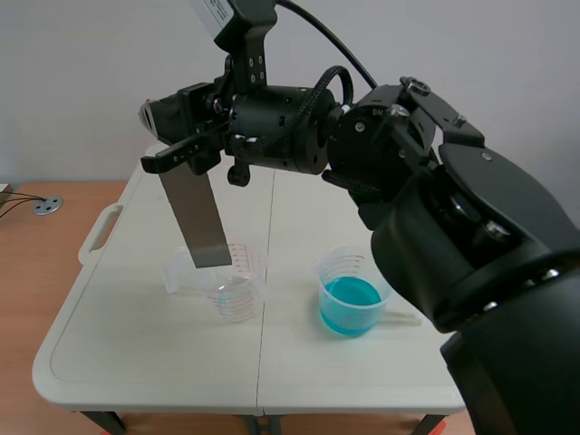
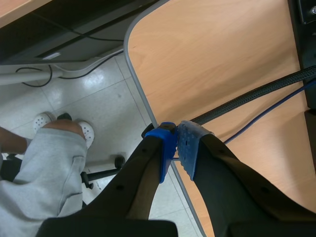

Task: Hold the metal plate by the orange handle, dip it into the blue solution, take it out and point at it, then put the plate back in the beaker on the left.
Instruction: 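Put the plate into the left beaker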

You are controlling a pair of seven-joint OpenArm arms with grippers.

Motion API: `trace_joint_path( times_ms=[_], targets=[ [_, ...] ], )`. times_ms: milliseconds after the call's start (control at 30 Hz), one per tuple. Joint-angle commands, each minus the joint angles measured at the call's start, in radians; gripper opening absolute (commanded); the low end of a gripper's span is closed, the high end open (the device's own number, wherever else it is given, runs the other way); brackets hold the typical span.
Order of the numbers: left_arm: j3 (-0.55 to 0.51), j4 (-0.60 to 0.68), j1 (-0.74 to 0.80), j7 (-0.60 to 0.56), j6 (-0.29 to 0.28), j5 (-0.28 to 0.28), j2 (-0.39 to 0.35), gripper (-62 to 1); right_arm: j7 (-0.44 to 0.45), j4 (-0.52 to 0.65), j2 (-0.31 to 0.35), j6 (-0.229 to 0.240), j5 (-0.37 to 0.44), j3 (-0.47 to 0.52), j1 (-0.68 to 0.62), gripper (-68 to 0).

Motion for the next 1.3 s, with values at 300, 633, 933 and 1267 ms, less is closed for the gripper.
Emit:
trace_joint_path(
  times_ms=[300, 633, 933, 1267],
  targets=[
    [-0.001, 0.008, 0.008, -0.008, -0.002, -0.002, -0.001, -55.2, 0.027, -0.07, -0.006, 0.0, -0.004, 0.001, 0.014, -66.4],
    [-0.001, 0.006, 0.008, -0.006, -0.002, -0.002, 0.0, -55.1, 0.033, -0.11, -0.006, -0.105, -0.003, 0.001, -0.003, -66.4],
    [-0.001, 0.006, 0.008, -0.006, -0.002, -0.002, 0.0, -55.1, 0.049, -0.115, -0.009, -0.105, 0.003, 0.0, -0.05, -66.4],
    [-0.001, 0.006, 0.008, -0.006, -0.002, -0.002, 0.0, -55.1, 0.012, -0.119, -0.008, -0.105, 0.002, 0.001, -0.055, -66.4]
  ],
)
